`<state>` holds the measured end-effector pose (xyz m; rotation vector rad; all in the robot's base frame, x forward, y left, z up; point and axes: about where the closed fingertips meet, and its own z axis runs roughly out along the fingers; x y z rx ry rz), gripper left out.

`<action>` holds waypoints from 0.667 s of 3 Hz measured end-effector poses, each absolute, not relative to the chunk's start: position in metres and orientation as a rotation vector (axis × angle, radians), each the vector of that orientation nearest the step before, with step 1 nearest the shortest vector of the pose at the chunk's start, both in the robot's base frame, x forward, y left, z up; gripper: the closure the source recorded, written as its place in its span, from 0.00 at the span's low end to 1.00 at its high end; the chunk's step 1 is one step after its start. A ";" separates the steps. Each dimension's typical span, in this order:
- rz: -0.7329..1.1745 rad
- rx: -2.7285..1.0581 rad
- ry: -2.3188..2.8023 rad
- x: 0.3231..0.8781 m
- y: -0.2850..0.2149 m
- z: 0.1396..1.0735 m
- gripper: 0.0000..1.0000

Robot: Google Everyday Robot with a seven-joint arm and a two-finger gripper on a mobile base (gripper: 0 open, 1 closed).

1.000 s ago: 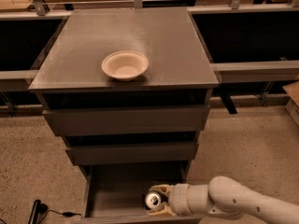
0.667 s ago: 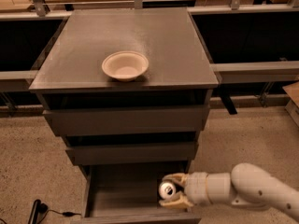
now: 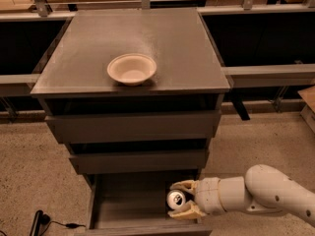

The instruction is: Pick pepsi can from bottom drawer and place on counter

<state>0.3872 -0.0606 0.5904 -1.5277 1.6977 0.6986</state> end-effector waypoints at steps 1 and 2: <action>0.698 -1.532 1.702 0.395 -0.064 0.618 1.00; 0.691 -1.502 1.721 0.419 -0.082 0.689 1.00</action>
Offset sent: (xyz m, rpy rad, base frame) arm 0.0722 -0.0511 0.2046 0.0151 -0.0010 -0.0591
